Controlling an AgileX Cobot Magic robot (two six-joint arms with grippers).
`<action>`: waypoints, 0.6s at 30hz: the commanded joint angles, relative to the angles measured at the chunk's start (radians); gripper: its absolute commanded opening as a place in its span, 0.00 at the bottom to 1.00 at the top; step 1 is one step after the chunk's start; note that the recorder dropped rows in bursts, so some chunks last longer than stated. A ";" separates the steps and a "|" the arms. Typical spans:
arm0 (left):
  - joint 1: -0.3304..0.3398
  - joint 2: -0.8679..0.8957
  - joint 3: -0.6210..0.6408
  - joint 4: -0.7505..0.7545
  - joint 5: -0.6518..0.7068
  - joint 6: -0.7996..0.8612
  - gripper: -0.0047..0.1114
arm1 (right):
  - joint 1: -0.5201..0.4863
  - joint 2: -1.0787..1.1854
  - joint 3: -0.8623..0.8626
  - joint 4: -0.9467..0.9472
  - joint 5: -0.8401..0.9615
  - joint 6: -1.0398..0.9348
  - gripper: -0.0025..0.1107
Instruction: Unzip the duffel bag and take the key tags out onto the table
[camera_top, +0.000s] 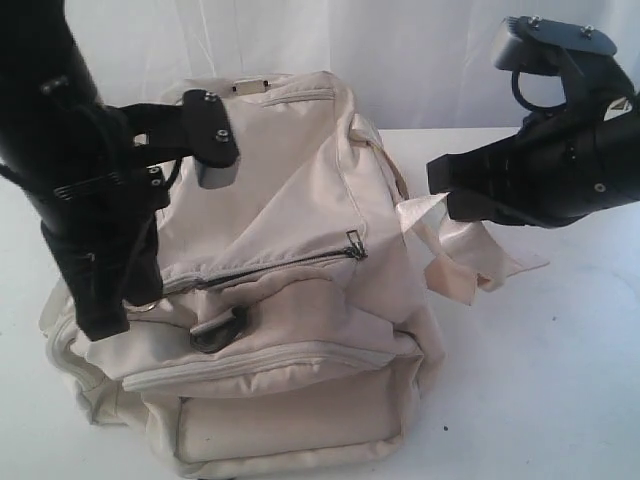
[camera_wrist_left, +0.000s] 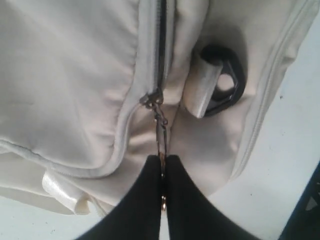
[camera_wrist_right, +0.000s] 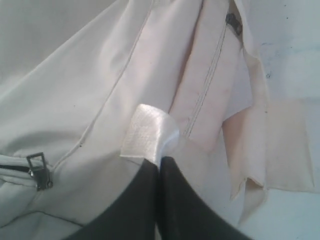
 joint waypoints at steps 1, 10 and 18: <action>0.042 -0.070 0.085 0.029 0.014 -0.004 0.04 | -0.001 -0.012 -0.009 0.020 -0.046 -0.106 0.04; 0.042 -0.137 0.122 0.028 -0.162 0.044 0.04 | -0.001 -0.041 -0.013 0.322 -0.010 -0.609 0.57; 0.042 -0.144 0.122 -0.010 -0.256 0.016 0.04 | 0.217 -0.014 -0.017 0.547 0.043 -1.288 0.57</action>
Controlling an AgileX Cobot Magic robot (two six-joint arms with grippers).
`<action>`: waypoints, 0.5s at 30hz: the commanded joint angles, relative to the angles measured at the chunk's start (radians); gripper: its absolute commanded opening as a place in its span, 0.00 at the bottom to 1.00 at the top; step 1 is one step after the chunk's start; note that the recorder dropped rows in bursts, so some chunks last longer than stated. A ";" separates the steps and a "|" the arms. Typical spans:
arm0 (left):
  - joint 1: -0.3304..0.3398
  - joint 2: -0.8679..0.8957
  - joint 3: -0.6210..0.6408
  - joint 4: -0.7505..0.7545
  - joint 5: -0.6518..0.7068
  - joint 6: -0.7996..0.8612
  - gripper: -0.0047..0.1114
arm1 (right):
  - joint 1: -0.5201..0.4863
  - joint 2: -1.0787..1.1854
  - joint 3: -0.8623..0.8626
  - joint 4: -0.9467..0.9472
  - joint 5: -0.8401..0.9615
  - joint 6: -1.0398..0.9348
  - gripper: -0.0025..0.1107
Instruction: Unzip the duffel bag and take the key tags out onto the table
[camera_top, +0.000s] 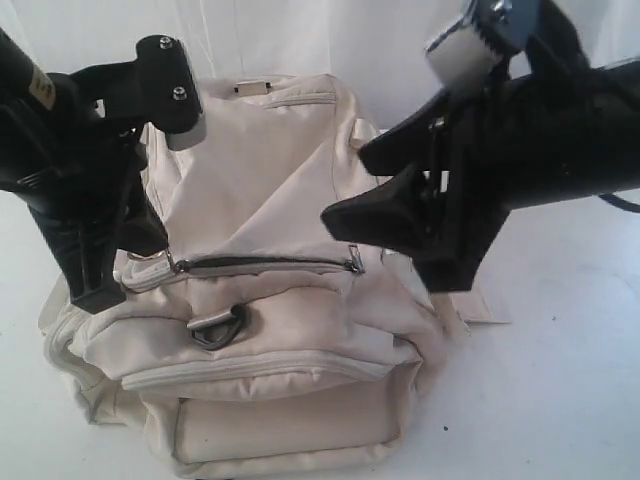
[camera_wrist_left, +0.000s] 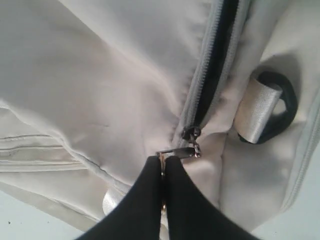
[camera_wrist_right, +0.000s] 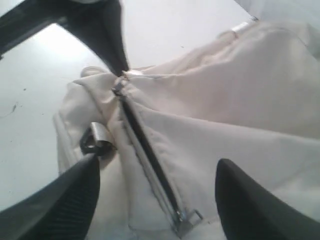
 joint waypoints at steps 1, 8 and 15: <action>0.004 -0.016 0.008 -0.025 0.018 -0.021 0.04 | 0.201 0.061 -0.008 -0.059 -0.196 -0.089 0.57; 0.003 -0.093 0.008 -0.027 0.026 -0.021 0.04 | 0.452 0.269 -0.011 -0.124 -0.524 -0.096 0.57; 0.003 -0.104 0.015 -0.040 0.023 -0.017 0.04 | 0.467 0.330 -0.011 -0.124 -0.661 -0.055 0.47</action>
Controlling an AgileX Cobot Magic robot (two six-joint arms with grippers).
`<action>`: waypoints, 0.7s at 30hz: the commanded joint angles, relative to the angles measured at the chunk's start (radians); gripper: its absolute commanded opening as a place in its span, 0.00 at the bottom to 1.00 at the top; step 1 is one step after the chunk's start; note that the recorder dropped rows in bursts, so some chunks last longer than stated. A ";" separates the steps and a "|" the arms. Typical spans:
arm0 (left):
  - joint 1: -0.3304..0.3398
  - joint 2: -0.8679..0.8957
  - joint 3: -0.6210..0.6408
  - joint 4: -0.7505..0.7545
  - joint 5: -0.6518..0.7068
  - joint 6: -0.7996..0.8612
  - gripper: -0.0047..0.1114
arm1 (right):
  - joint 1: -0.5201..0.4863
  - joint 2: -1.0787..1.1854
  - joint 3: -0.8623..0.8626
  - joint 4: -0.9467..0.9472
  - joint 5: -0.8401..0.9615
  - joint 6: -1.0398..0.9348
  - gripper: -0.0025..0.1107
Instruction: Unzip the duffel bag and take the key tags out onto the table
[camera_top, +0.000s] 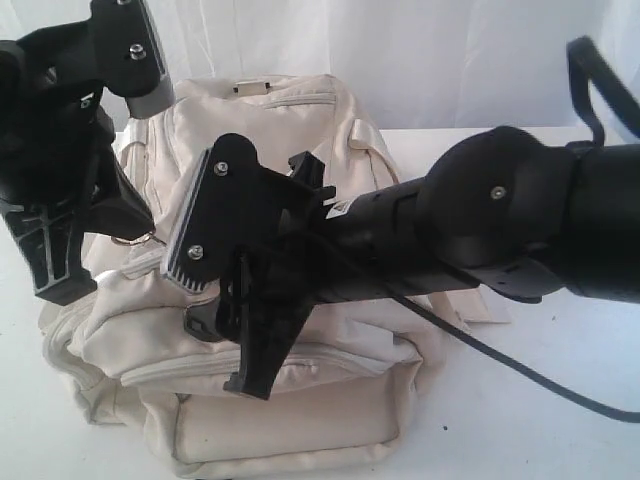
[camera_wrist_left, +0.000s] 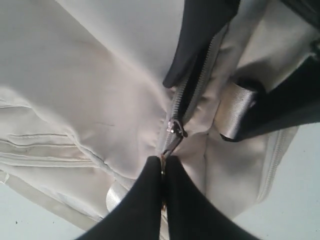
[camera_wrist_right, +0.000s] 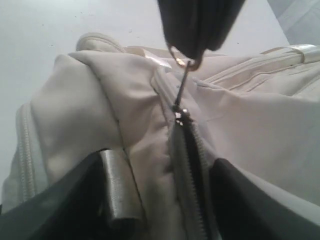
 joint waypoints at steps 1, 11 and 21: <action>0.003 -0.013 0.021 -0.018 0.008 -0.003 0.04 | 0.004 0.014 -0.009 -0.001 -0.090 0.048 0.43; 0.003 -0.013 0.102 -0.010 -0.059 0.028 0.04 | 0.004 0.005 -0.009 0.001 -0.072 0.128 0.06; 0.003 -0.013 0.144 0.061 -0.097 -0.007 0.04 | -0.007 -0.042 -0.007 -0.214 0.049 0.319 0.02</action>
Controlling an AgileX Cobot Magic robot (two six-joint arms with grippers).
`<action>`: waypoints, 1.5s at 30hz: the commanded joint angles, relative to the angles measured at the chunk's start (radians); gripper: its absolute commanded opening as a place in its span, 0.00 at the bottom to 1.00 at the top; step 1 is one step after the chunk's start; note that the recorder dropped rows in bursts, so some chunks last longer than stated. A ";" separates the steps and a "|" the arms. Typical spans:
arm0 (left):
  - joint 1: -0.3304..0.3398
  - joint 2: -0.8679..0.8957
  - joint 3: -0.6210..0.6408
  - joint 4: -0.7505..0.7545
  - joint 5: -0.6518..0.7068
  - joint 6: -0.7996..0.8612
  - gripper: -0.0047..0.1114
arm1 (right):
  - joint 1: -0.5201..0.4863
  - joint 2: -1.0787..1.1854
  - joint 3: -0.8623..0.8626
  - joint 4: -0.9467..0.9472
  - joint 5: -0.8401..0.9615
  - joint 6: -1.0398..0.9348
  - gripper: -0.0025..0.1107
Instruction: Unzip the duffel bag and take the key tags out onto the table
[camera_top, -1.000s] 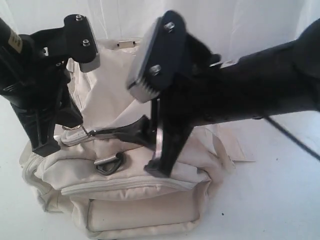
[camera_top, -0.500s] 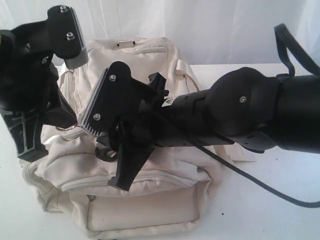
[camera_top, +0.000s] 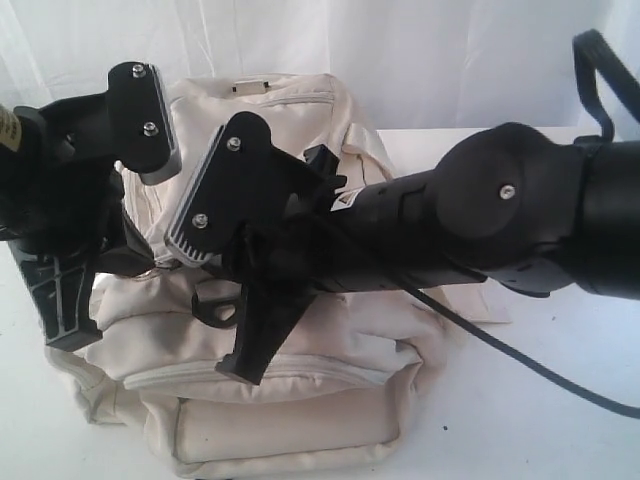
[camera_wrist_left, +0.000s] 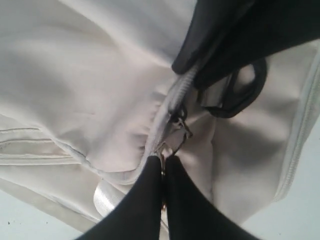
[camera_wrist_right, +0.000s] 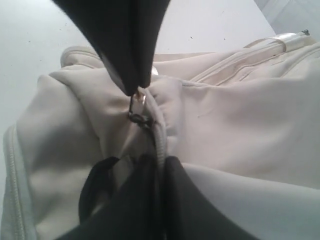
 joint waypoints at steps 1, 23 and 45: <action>0.003 -0.012 0.008 0.031 0.020 -0.027 0.04 | -0.016 -0.021 -0.007 -0.213 0.095 0.194 0.02; 0.005 -0.012 0.089 0.308 -0.119 -0.280 0.04 | -0.033 -0.068 -0.007 -0.803 0.576 0.768 0.02; -0.001 -0.017 0.087 0.170 -0.244 -0.277 0.04 | -0.150 -0.100 -0.013 -0.973 0.672 1.090 0.19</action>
